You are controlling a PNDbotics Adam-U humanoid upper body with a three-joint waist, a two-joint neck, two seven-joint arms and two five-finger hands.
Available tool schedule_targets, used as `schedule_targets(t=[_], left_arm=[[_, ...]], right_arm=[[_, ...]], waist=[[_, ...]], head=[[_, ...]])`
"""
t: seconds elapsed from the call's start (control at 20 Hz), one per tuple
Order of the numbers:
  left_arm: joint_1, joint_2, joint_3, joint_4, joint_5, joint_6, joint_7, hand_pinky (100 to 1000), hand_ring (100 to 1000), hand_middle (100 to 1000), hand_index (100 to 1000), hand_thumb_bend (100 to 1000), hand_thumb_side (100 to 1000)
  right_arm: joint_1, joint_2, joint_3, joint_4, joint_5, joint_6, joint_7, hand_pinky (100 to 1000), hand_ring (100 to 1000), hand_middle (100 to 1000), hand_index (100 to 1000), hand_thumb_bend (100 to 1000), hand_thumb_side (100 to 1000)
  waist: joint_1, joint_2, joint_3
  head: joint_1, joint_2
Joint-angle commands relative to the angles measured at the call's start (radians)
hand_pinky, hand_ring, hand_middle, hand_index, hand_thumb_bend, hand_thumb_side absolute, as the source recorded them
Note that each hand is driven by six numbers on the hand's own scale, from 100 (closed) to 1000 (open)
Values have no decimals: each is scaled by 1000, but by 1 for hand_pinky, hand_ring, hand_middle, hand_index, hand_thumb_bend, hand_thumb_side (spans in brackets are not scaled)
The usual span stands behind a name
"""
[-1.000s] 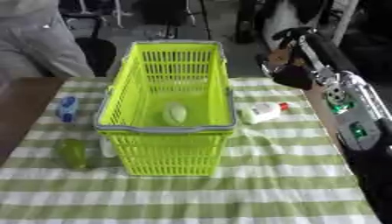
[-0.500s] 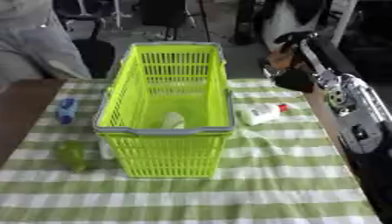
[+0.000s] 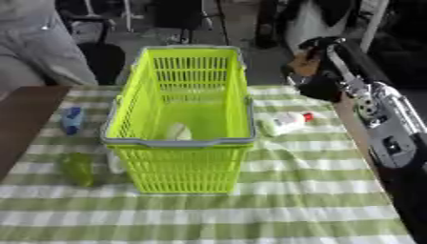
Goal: Pick up objects on the table and place them in the box.
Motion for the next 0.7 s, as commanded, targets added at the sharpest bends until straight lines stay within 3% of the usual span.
schedule_targets(t=[0.05,0.45,0.7], left_arm=[[-8,16,7,-9,1,-1,-2,577,778,691,761,227,1000],[-10,18,9,-9,-4,1,-1,578,778,690,761,230,1000],[-13,22,11,-3,-32,34,2,559,760,648,761,224,1000]], right_arm=[[-16,-30,-9,-6,-6,-1,3,584,476,624,826,415,577],[-17,-32,-8,-4,-4,-2,4,584,476,625,827,405,582],[-19,-32,-7,-4,-5,-4,0,585,477,627,828,368,606]], waist=[[1,-11,1],[0,-13,4],[0,-13,3]], head=[[-1,-6],[-1,-12],[-4,-17]])
